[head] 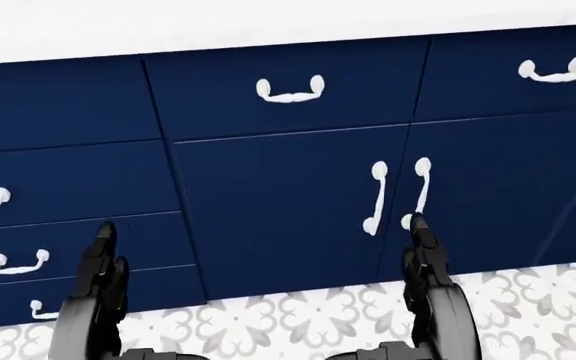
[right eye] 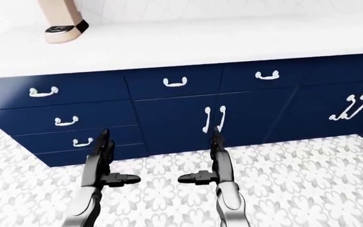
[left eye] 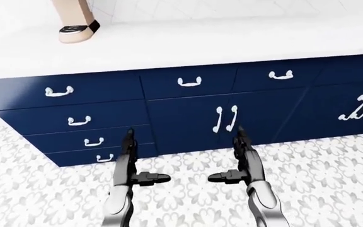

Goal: Navigate to the stove.

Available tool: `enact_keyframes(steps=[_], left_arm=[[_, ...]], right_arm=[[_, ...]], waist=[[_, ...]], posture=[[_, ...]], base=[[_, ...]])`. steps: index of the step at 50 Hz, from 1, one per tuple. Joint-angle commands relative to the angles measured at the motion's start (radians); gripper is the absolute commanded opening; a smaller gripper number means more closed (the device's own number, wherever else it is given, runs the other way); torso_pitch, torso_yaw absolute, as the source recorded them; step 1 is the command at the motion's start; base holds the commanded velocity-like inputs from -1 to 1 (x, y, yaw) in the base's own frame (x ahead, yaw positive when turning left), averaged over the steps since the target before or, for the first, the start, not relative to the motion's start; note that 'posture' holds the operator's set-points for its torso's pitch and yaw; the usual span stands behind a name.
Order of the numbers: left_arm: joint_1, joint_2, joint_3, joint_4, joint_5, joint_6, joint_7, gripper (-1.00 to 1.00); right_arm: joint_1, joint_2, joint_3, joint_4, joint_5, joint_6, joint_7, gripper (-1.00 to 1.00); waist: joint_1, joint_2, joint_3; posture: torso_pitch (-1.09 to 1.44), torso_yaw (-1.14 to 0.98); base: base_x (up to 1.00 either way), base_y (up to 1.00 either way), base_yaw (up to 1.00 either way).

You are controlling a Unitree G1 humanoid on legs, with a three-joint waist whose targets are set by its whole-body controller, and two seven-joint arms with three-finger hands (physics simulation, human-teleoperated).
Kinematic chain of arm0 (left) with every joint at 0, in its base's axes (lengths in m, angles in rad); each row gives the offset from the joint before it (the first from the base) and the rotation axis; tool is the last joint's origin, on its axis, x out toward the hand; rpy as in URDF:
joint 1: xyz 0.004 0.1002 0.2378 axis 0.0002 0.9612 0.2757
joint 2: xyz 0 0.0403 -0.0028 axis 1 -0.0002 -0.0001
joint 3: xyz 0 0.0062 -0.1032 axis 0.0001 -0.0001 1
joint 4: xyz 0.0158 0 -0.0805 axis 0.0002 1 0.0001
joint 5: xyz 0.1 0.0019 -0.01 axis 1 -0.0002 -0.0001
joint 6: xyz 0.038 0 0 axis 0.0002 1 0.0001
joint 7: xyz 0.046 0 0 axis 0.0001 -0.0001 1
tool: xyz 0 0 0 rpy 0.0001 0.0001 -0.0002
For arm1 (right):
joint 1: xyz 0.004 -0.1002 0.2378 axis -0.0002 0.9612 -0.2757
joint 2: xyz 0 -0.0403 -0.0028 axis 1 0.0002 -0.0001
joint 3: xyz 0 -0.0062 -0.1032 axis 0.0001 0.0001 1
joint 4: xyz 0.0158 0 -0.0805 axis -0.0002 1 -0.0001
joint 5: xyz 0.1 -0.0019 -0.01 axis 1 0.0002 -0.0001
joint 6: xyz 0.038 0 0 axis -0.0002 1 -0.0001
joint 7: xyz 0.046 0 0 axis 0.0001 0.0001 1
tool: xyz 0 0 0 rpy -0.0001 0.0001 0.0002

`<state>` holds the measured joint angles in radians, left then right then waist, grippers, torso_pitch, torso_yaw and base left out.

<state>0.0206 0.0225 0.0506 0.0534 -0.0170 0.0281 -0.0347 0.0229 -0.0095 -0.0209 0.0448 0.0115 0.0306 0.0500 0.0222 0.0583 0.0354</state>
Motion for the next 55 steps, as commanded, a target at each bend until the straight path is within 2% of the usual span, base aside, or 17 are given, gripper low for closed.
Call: enact_keyframes(steps=[1,7,9,10,20,23,25,26,30,32,34,39,41,42,46,52,55], left_arm=[[-0.023,-0.003,-0.012,-0.049,-0.002,-0.030,-0.003,1.00],[-0.023,-0.003,-0.012,-0.049,-0.002,-0.030,-0.003,1.00],[-0.023,-0.003,-0.012,-0.049,-0.002,-0.030,-0.003,1.00],[-0.023,-0.003,-0.012,-0.049,-0.002,-0.030,-0.003,1.00],[-0.023,-0.003,-0.012,-0.049,-0.002,-0.030,-0.003,1.00],[-0.023,-0.003,-0.012,-0.049,-0.002,-0.030,-0.003,1.00],[-0.023,-0.003,-0.012,-0.049,-0.002,-0.030,-0.003,1.00],[-0.023,-0.003,-0.012,-0.049,-0.002,-0.030,-0.003,1.00],[-0.023,-0.003,-0.012,-0.049,-0.002,-0.030,-0.003,1.00],[-0.023,-0.003,-0.012,-0.049,-0.002,-0.030,-0.003,1.00],[-0.023,-0.003,-0.012,-0.049,-0.002,-0.030,-0.003,1.00],[-0.023,-0.003,-0.012,-0.049,-0.002,-0.030,-0.003,1.00],[-0.023,-0.003,-0.012,-0.049,-0.002,-0.030,-0.003,1.00],[-0.023,-0.003,-0.012,-0.049,-0.002,-0.030,-0.003,1.00],[-0.023,-0.003,-0.012,-0.049,-0.002,-0.030,-0.003,1.00],[-0.023,-0.003,-0.012,-0.049,-0.002,-0.030,-0.003,1.00],[-0.023,-0.003,-0.012,-0.049,-0.002,-0.030,-0.003,1.00]], right_arm=[[-0.023,-0.010,-0.017,-0.046,0.002,-0.036,-0.003,1.00],[-0.023,-0.010,-0.016,-0.050,0.002,-0.033,-0.004,1.00],[-0.021,-0.010,-0.015,-0.057,0.001,-0.028,-0.004,1.00],[-0.022,-0.010,-0.015,-0.054,0.001,-0.029,-0.004,1.00],[-0.030,-0.012,-0.017,-0.028,0.002,-0.049,-0.001,1.00],[-0.027,-0.011,-0.017,-0.032,0.006,-0.058,0.002,1.00],[-0.023,-0.010,-0.015,-0.042,0.009,-0.057,0.006,1.00],[-0.017,-0.009,-0.013,-0.055,0.016,-0.055,0.015,1.00],[-0.016,-0.009,-0.015,-0.051,0.026,-0.065,0.024,1.00],[-0.016,-0.009,-0.015,-0.049,0.025,-0.062,0.024,1.00],[-0.016,-0.009,-0.015,-0.048,0.025,-0.058,0.023,1.00],[-0.018,-0.009,-0.016,-0.047,0.025,-0.057,0.021,1.00],[-0.015,-0.009,-0.014,-0.053,0.024,-0.053,0.020,1.00],[-0.013,-0.008,-0.014,-0.060,0.024,-0.049,0.020,1.00],[-0.012,-0.009,-0.014,-0.063,0.023,-0.048,0.020,1.00],[-0.017,-0.010,-0.016,-0.046,0.023,-0.060,0.021,1.00],[-0.016,-0.010,-0.016,-0.046,0.023,-0.062,0.022,1.00]], waist=[[-0.004,0.004,-0.020],[-0.006,-0.051,-0.017],[-0.006,-0.094,-0.022],[-0.009,-0.133,-0.034],[-0.013,-0.049,-0.011],[-0.019,-0.008,-0.002],[-0.036,0.013,-0.027],[-0.035,-0.014,-0.016],[-0.036,-0.039,-0.031],[-0.039,-0.043,-0.050],[-0.034,-0.052,-0.023],[-0.028,-0.064,-0.029],[-0.026,-0.090,-0.026],[-0.029,-0.118,-0.033],[-0.051,-0.095,-0.025],[-0.037,-0.042,-0.002],[-0.030,0.017,-0.005]], posture=[[0.00,0.00],[0.00,0.00],[0.00,0.00],[0.00,0.00],[0.00,0.00],[0.00,0.00],[0.00,0.00],[0.00,0.00],[0.00,0.00],[0.00,0.00],[0.00,0.00],[0.00,0.00],[0.00,0.00],[0.00,0.00],[0.00,0.00],[0.00,0.00],[0.00,0.00]], base=[[0.00,-0.18,0.00],[0.00,-0.17,0.00],[0.00,-0.18,0.00],[0.00,-0.17,0.00],[0.00,-0.17,0.00],[0.00,-0.11,0.00],[0.00,0.00,0.00],[0.00,0.00,0.00],[0.00,0.00,0.00],[0.00,0.00,-0.13],[0.00,0.00,-0.60],[0.00,0.00,-0.60],[0.00,0.00,-0.60],[0.00,0.00,-0.59],[0.00,0.00,-0.60],[0.00,0.00,-0.60],[0.00,0.00,-0.58]])
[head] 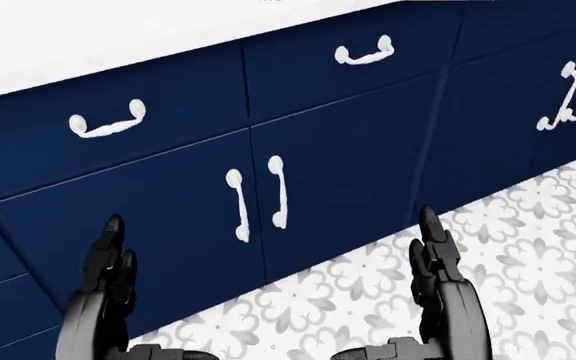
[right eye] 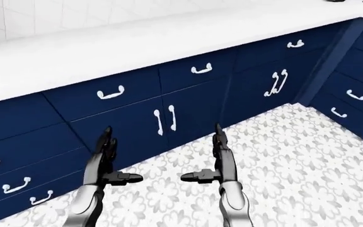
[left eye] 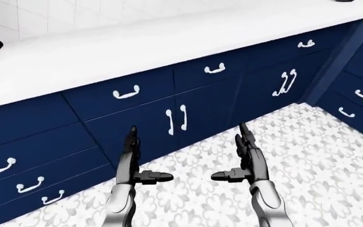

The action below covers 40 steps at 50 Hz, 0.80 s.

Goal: Navigate to the stove.

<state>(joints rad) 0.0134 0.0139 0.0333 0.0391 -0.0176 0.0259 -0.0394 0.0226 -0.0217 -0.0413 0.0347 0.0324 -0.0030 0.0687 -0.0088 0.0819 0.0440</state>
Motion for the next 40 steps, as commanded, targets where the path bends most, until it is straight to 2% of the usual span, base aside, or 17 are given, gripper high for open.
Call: enact_keyframes(steps=[1,2,4,6,11,13,15,16,18,20,26,28,30,31,32,34,40], left_arm=[[-0.016,0.005,0.005,-0.034,-0.001,-0.028,0.002,1.00],[-0.016,0.005,0.005,-0.034,-0.001,-0.028,0.002,1.00],[-0.016,0.005,0.005,-0.034,-0.001,-0.028,0.002,1.00],[-0.016,0.005,0.005,-0.034,-0.001,-0.028,0.002,1.00],[-0.016,0.005,0.005,-0.034,-0.001,-0.028,0.002,1.00],[-0.016,0.005,0.005,-0.034,-0.001,-0.028,0.002,1.00],[-0.016,0.005,0.005,-0.034,-0.001,-0.028,0.002,1.00],[-0.016,0.005,0.005,-0.034,-0.001,-0.028,0.002,1.00],[-0.016,0.005,0.005,-0.034,-0.001,-0.028,0.002,1.00],[-0.016,0.005,0.005,-0.034,-0.001,-0.028,0.002,1.00],[-0.016,0.005,0.005,-0.034,-0.001,-0.028,0.002,1.00],[-0.016,0.005,0.005,-0.034,-0.001,-0.028,0.002,1.00],[-0.016,0.005,0.005,-0.034,-0.001,-0.028,0.002,1.00],[-0.016,0.005,0.005,-0.034,-0.001,-0.028,0.002,1.00],[-0.016,0.005,0.005,-0.034,-0.001,-0.028,0.002,1.00],[-0.016,0.005,0.005,-0.034,-0.001,-0.028,0.002,1.00],[-0.016,0.005,0.005,-0.034,-0.001,-0.028,0.002,1.00]], right_arm=[[-0.016,0.003,0.005,-0.035,0.003,-0.029,0.004,1.00],[-0.016,0.003,0.005,-0.037,0.003,-0.028,0.003,1.00],[-0.014,0.003,0.006,-0.043,0.003,-0.024,0.003,1.00],[-0.016,0.003,0.005,-0.036,0.003,-0.027,0.004,1.00],[-0.017,0.003,0.005,-0.036,0.004,-0.027,0.003,1.00],[-0.020,0.003,0.004,-0.028,0.004,-0.031,0.003,1.00],[-0.017,0.004,0.005,-0.034,0.004,-0.028,0.002,1.00],[-0.019,0.003,0.005,-0.029,0.004,-0.031,0.003,1.00],[-0.019,0.003,0.005,-0.029,0.004,-0.031,0.003,1.00],[-0.019,0.003,0.005,-0.030,0.004,-0.029,0.003,1.00],[-0.017,0.003,0.005,-0.034,0.005,-0.027,0.004,1.00],[-0.017,0.002,0.005,-0.036,0.005,-0.025,0.004,1.00],[-0.018,0.002,0.005,-0.037,0.005,-0.023,0.004,1.00],[-0.021,0.002,0.004,-0.027,0.005,-0.029,0.004,1.00],[-0.022,0.002,0.003,-0.025,0.005,-0.031,0.004,1.00],[-0.022,0.002,0.002,-0.026,0.005,-0.032,0.002,1.00],[-0.018,0.003,0.006,-0.030,0.004,-0.027,0.004,1.00]], waist=[[0.007,0.032,-0.030],[0.019,-0.014,-0.022],[0.013,-0.002,-0.018],[0.012,-0.014,-0.030],[0.016,-0.071,-0.026],[0.016,-0.104,-0.028],[0.010,-0.165,-0.044],[0.000,-0.143,-0.041],[-0.004,-0.137,-0.036],[-0.009,-0.119,-0.038],[0.002,-0.062,-0.013],[0.004,-0.025,-0.013],[0.012,0.027,-0.026],[0.022,-0.021,-0.015],[0.010,-0.005,-0.016],[0.010,-0.012,-0.028],[0.016,-0.075,-0.028]], posture=[[0.00,0.00],[0.00,0.00],[0.00,0.00],[0.00,0.00],[0.00,0.00],[0.00,0.00],[0.00,0.00],[0.00,0.00],[0.00,0.00],[0.00,0.00],[0.00,0.00],[0.00,0.00],[0.00,0.00],[0.00,0.00],[0.00,0.00],[0.00,0.00],[0.00,0.00]], base=[[0.00,0.00,-0.48],[0.00,0.00,-0.45],[0.00,0.00,-0.44],[0.00,0.00,-0.43],[0.00,0.00,-0.42],[0.00,0.00,-0.42],[0.00,0.00,-0.42],[0.00,0.00,-0.42],[0.00,0.00,-0.43],[0.00,0.00,-0.42],[0.00,0.00,-0.41],[0.00,0.00,-0.41],[0.00,0.00,-0.41],[0.00,0.00,-0.41],[0.00,0.00,-0.42],[0.00,0.00,-0.41],[0.00,0.00,-0.41]])
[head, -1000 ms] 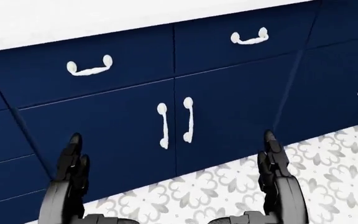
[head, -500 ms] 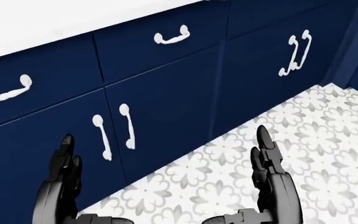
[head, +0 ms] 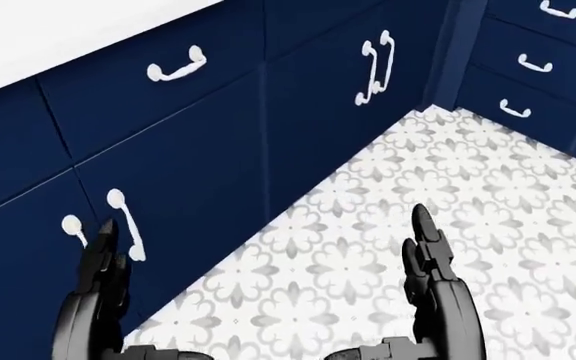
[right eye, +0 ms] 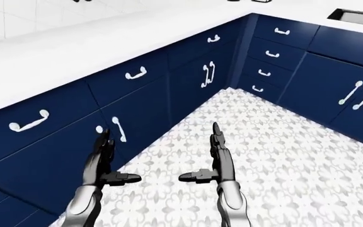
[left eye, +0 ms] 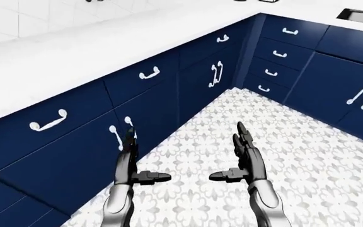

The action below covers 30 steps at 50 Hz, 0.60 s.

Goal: Navigate to the stove.

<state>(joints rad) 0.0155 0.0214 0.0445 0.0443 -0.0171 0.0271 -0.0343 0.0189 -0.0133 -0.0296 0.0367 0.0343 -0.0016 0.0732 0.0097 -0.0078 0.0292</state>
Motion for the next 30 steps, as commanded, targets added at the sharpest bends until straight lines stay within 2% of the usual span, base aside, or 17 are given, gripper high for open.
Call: enact_keyframes(steps=[1,3,4,5,7,9,15,17,18,19,20,21,24,27,30], left_arm=[[-0.018,-0.002,-0.006,-0.039,-0.002,-0.029,-0.003,1.00],[-0.018,-0.002,-0.006,-0.039,-0.002,-0.029,-0.003,1.00],[-0.018,-0.002,-0.006,-0.039,-0.002,-0.029,-0.003,1.00],[-0.018,-0.002,-0.006,-0.039,-0.002,-0.029,-0.003,1.00],[-0.018,-0.002,-0.006,-0.039,-0.002,-0.029,-0.003,1.00],[-0.018,-0.002,-0.006,-0.039,-0.002,-0.029,-0.003,1.00],[-0.018,-0.002,-0.006,-0.039,-0.002,-0.029,-0.003,1.00],[-0.018,-0.002,-0.006,-0.039,-0.002,-0.029,-0.003,1.00],[-0.018,-0.002,-0.006,-0.039,-0.002,-0.029,-0.003,1.00],[-0.018,-0.002,-0.006,-0.039,-0.002,-0.029,-0.003,1.00],[-0.018,-0.002,-0.006,-0.039,-0.002,-0.029,-0.003,1.00],[-0.018,-0.002,-0.006,-0.039,-0.002,-0.029,-0.003,1.00],[-0.018,-0.002,-0.006,-0.039,-0.002,-0.029,-0.003,1.00],[-0.018,-0.002,-0.006,-0.039,-0.002,-0.029,-0.003,1.00],[-0.018,-0.002,-0.006,-0.039,-0.002,-0.029,-0.003,1.00]], right_arm=[[-0.014,-0.005,-0.006,-0.034,0.003,-0.028,-0.001,1.00],[-0.013,-0.005,-0.005,-0.035,0.002,-0.027,-0.001,1.00],[-0.013,-0.005,-0.006,-0.034,0.003,-0.027,-0.001,1.00],[-0.014,-0.005,-0.006,-0.033,0.003,-0.027,-0.001,1.00],[-0.011,-0.005,-0.005,-0.045,0.003,-0.019,-0.002,1.00],[-0.016,-0.005,-0.007,-0.035,0.004,-0.023,-0.003,1.00],[-0.018,-0.005,-0.009,-0.035,0.005,-0.021,-0.006,1.00],[-0.016,-0.005,-0.009,-0.039,0.006,-0.018,-0.007,1.00],[-0.015,-0.005,-0.008,-0.041,0.006,-0.016,-0.007,1.00],[-0.017,-0.005,-0.009,-0.036,0.006,-0.021,-0.007,1.00],[-0.016,-0.005,-0.009,-0.036,0.006,-0.021,-0.007,1.00],[-0.018,-0.006,-0.009,-0.030,0.006,-0.024,-0.006,1.00],[-0.015,-0.006,-0.008,-0.035,0.005,-0.023,-0.005,1.00],[-0.015,-0.006,-0.007,-0.036,0.004,-0.023,-0.004,1.00],[-0.017,-0.006,-0.007,-0.033,0.004,-0.024,-0.004,1.00]], waist=[[-0.002,0.000,-0.013],[-0.004,-0.042,-0.019],[-0.009,-0.080,-0.032],[-0.023,-0.045,-0.021],[-0.024,-0.043,-0.021],[-0.027,-0.025,-0.022],[-0.016,0.035,0.003],[-0.014,0.077,-0.001],[-0.011,0.114,-0.016],[-0.005,0.079,-0.015],[-0.002,0.076,-0.002],[-0.007,0.080,-0.002],[-0.008,0.062,-0.016],[-0.004,0.032,-0.010],[-0.003,-0.012,-0.011]], posture=[[0.00,0.00],[0.00,0.00],[0.00,0.00],[0.00,0.00],[0.00,0.00],[0.00,0.00],[0.00,0.00],[0.00,0.00],[0.00,0.00],[0.00,0.00],[0.00,0.00],[0.00,0.00],[0.00,0.00],[0.00,0.00],[0.00,0.00]], base=[[0.00,0.00,-0.41],[0.00,0.00,-0.42],[0.00,0.00,-0.41],[0.00,0.00,-0.41],[0.00,0.00,-0.41],[0.00,0.00,-0.41],[0.00,0.00,-0.41],[0.00,0.00,-0.41],[0.00,0.00,-0.41],[0.00,0.00,-0.41],[0.00,0.00,-0.41],[0.00,0.00,-0.41],[0.00,0.00,-0.41],[0.00,0.00,-0.41],[0.00,0.00,-0.41]])
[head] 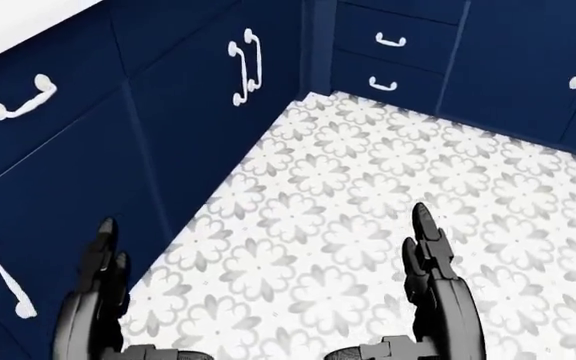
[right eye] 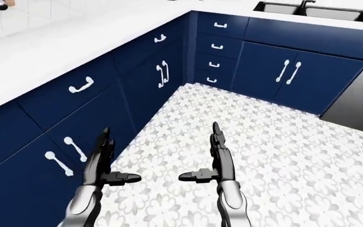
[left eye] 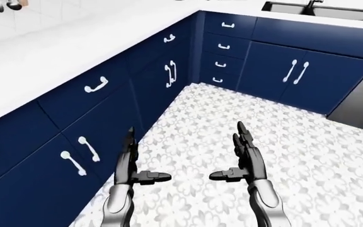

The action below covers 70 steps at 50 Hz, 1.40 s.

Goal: Navigate to the stove.

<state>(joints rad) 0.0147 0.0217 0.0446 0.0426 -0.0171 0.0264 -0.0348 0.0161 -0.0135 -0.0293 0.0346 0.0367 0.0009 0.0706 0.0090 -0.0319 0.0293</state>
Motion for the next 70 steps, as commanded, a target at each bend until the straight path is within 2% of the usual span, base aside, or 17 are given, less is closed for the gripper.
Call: enact_keyframes(steps=[1,2,11,17,18,21,27,31,32,34,42,45,46,48,55,59,70], left_arm=[[-0.017,-0.003,-0.006,-0.038,-0.002,-0.028,-0.003,1.00],[-0.017,-0.003,-0.006,-0.038,-0.002,-0.028,-0.003,1.00],[-0.017,-0.003,-0.006,-0.038,-0.002,-0.028,-0.003,1.00],[-0.017,-0.003,-0.006,-0.038,-0.002,-0.028,-0.003,1.00],[-0.017,-0.003,-0.006,-0.038,-0.002,-0.028,-0.003,1.00],[-0.017,-0.003,-0.006,-0.038,-0.002,-0.028,-0.003,1.00],[-0.017,-0.003,-0.006,-0.038,-0.002,-0.028,-0.003,1.00],[-0.017,-0.003,-0.006,-0.038,-0.002,-0.028,-0.003,1.00],[-0.017,-0.003,-0.006,-0.038,-0.002,-0.028,-0.003,1.00],[-0.017,-0.003,-0.006,-0.038,-0.002,-0.028,-0.003,1.00],[-0.017,-0.003,-0.006,-0.038,-0.002,-0.028,-0.003,1.00],[-0.017,-0.003,-0.006,-0.038,-0.002,-0.028,-0.003,1.00],[-0.017,-0.003,-0.006,-0.038,-0.002,-0.028,-0.003,1.00],[-0.017,-0.003,-0.006,-0.038,-0.002,-0.028,-0.003,1.00],[-0.017,-0.003,-0.006,-0.038,-0.002,-0.028,-0.003,1.00],[-0.017,-0.003,-0.006,-0.038,-0.002,-0.028,-0.003,1.00],[-0.017,-0.003,-0.006,-0.038,-0.002,-0.028,-0.003,1.00]], right_arm=[[-0.013,-0.006,-0.006,-0.036,0.001,-0.024,-0.002,1.00],[-0.013,-0.006,-0.006,-0.035,0.001,-0.024,-0.001,1.00],[-0.013,-0.006,-0.006,-0.034,0.001,-0.026,0.000,1.00],[-0.011,-0.006,-0.006,-0.040,0.001,-0.021,0.000,1.00],[-0.012,-0.006,-0.006,-0.038,0.001,-0.023,0.001,1.00],[-0.010,-0.006,-0.006,-0.041,0.000,-0.022,0.001,1.00],[-0.009,-0.005,-0.006,-0.040,0.000,-0.025,0.001,1.00],[-0.012,-0.005,-0.007,-0.037,0.001,-0.023,0.000,1.00],[-0.013,-0.005,-0.007,-0.036,0.001,-0.023,0.000,1.00],[-0.013,-0.005,-0.007,-0.036,0.001,-0.023,0.000,1.00],[-0.016,-0.006,-0.009,-0.029,0.003,-0.026,-0.001,1.00],[-0.012,-0.005,-0.007,-0.040,0.002,-0.020,-0.001,1.00],[-0.011,-0.005,-0.006,-0.042,0.001,-0.019,-0.001,1.00],[-0.014,-0.006,-0.007,-0.029,0.001,-0.029,0.000,1.00],[-0.015,-0.006,-0.007,-0.030,0.001,-0.027,0.000,1.00],[-0.017,-0.006,-0.007,-0.021,0.001,-0.035,0.001,1.00],[-0.013,-0.005,-0.008,-0.037,0.003,-0.021,-0.002,1.00]], waist=[[-0.004,-0.010,-0.015],[-0.008,-0.046,-0.027],[-0.019,0.030,-0.004],[-0.005,0.141,-0.011],[0.004,0.093,0.001],[-0.007,0.102,-0.013],[-0.002,0.039,-0.012],[-0.009,-0.058,-0.032],[-0.020,-0.014,-0.022],[-0.024,-0.018,-0.022],[-0.015,0.062,0.004],[-0.008,0.145,-0.017],[0.002,0.096,-0.007],[-0.005,0.108,-0.004],[-0.002,0.042,-0.010],[-0.009,-0.052,-0.029],[-0.014,0.052,0.001]], posture=[[0.00,0.00],[0.00,0.00],[0.00,0.00],[0.00,0.00],[0.00,0.00],[0.00,0.00],[0.00,0.00],[0.00,0.00],[0.00,0.00],[0.00,0.00],[0.00,0.00],[0.00,0.00],[0.00,0.00],[0.00,0.00],[0.00,0.00],[0.00,0.00],[0.00,0.00]], base=[[0.00,0.00,-0.41],[0.00,0.00,-0.41],[0.00,0.00,-0.41],[0.00,0.00,-0.41],[0.00,0.00,-0.41],[0.00,0.00,-0.41],[0.00,0.00,-0.41],[0.00,0.00,-0.41],[0.00,0.00,-0.41],[0.00,0.00,-0.41],[0.00,0.00,-0.41],[0.00,0.00,-0.41],[0.00,0.00,-0.41],[0.00,0.00,-0.42],[0.00,0.00,-0.41],[0.00,0.00,-0.41],[0.00,0.00,-0.37]])
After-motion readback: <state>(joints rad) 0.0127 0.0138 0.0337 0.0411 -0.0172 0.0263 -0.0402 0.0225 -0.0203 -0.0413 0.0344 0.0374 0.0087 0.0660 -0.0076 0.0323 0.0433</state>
